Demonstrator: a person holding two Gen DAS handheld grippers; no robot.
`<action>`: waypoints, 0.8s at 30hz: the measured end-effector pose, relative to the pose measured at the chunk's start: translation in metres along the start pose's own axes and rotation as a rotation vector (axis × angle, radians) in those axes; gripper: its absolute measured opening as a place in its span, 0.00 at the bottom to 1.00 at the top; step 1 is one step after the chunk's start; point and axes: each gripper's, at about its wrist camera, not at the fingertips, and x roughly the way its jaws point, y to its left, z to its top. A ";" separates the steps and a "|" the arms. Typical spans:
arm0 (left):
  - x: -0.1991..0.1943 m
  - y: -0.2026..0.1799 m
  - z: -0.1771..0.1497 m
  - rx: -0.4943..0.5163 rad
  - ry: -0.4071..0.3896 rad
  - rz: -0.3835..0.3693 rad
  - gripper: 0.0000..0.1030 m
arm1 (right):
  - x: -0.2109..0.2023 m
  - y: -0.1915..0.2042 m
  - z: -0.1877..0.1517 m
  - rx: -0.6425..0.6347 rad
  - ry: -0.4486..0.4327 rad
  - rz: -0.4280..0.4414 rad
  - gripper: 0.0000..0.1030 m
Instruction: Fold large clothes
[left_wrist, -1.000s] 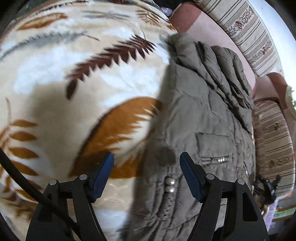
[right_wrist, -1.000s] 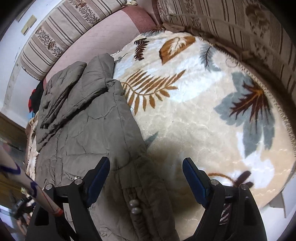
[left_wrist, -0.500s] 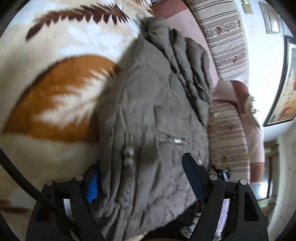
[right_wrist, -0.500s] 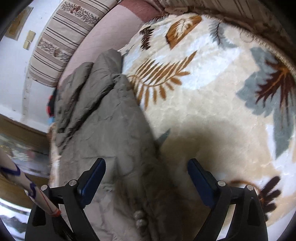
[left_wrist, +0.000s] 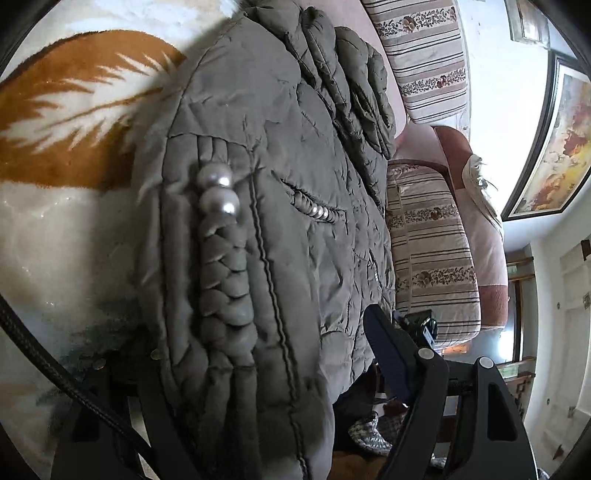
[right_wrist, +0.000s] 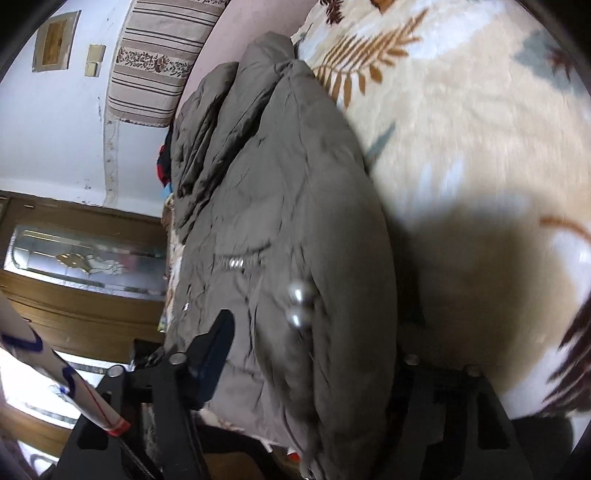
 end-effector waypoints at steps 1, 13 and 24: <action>0.000 0.000 -0.001 0.001 0.000 0.001 0.75 | 0.001 0.000 -0.003 -0.001 0.000 0.011 0.65; 0.006 -0.004 -0.004 0.050 -0.005 0.078 0.62 | 0.030 0.015 -0.026 -0.063 0.092 0.021 0.62; 0.014 -0.040 -0.008 0.163 0.003 0.424 0.25 | 0.055 0.058 -0.037 -0.162 0.038 -0.248 0.28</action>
